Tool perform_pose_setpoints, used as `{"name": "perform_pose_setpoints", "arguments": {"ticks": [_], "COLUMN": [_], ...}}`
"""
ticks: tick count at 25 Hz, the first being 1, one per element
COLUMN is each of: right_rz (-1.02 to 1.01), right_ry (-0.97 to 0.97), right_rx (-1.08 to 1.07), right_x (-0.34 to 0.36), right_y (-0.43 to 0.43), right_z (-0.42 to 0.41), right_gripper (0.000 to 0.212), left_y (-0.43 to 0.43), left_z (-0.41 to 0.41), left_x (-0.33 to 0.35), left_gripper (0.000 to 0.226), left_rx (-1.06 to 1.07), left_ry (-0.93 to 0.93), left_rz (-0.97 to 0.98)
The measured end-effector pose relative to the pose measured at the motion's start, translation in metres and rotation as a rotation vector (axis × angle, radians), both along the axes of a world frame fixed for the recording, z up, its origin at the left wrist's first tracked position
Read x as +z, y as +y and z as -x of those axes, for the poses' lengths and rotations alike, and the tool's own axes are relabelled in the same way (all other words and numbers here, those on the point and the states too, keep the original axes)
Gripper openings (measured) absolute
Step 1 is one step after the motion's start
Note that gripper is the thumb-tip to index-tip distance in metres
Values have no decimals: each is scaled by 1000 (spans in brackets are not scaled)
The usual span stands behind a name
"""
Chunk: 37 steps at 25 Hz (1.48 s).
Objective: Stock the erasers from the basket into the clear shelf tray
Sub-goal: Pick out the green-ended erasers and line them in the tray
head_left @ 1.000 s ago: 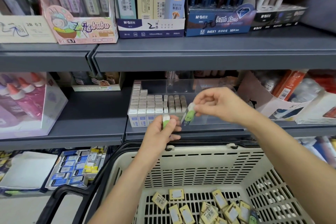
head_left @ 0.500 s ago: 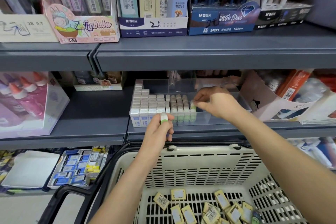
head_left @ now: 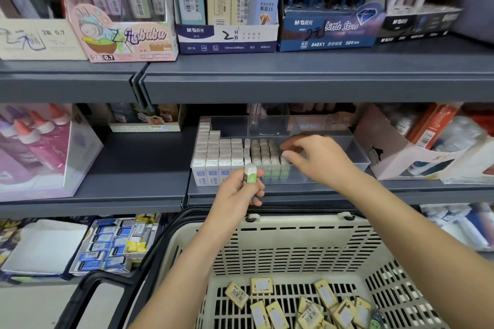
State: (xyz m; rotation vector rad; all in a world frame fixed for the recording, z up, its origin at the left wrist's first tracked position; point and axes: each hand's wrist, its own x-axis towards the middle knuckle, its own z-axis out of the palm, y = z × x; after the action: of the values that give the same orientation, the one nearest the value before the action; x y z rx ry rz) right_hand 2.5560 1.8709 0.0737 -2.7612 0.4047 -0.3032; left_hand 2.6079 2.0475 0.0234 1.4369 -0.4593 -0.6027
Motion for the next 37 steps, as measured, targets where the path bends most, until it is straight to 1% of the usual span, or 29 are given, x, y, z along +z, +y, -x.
{"name": "perform_pose_setpoints", "arguments": {"ticks": [1, 3, 5, 8, 11, 12, 14, 16, 17, 20, 25, 31, 33, 37], "right_rz": [-95, -276, -333, -407, -530, -502, -352, -229, -189, -80, 85, 134, 126, -50], "right_ry": [-52, -65, -52, -80, -158, -191, -218, -163, -104, 66, 166, 205, 189, 25], "right_rx": [54, 168, 224, 207, 93, 31, -76, -120, -118, -86, -26, 4, 5, -25], "right_x": [2, 3, 0, 4, 20, 25, 31, 29, 26, 12, -13, -18, -15, -1], "right_y": [8, 26, 36, 33, 10, 1, -18, -29, -32, -31, -26, -26, -24, -16], "right_z": [3, 8, 10, 13, 15, 14, 9, 1, -3, -14, -23, -24, -20, 1], "right_gripper": [22, 22, 17, 5, 9, 11, 13, 8, 3, 15, 22, 27, 28, 30], "left_y": [0, 0, 1, 1, 1, 2, 5, 6, 6, 6, 6, 6, 7, 11], "left_z": [0, 1, 2, 5, 4, 2, -1, -2, -1, -1, -4, -3, 0, 15], "left_x": [1, 2, 3, 5, 3, 2, 1, 1, 0, -3, -5, -5, -3, 3], "left_gripper": [25, 24, 23, 23, 27, 26, 26, 27, 27, 28, 24, 26, 26, 25], "left_rx": [-7, -25, -51, -66, 46, 102, 184, 195, 186, 161, 165, 151, 164, 207], "left_ry": [-8, -20, -24, -54, -114, -149, -227, -283, -304, -325, -318, -332, -330, -324], "left_rz": [-4, -19, -22, -23, -19, -31, -59, -72, -86, -121, -138, -146, -132, -83]}}
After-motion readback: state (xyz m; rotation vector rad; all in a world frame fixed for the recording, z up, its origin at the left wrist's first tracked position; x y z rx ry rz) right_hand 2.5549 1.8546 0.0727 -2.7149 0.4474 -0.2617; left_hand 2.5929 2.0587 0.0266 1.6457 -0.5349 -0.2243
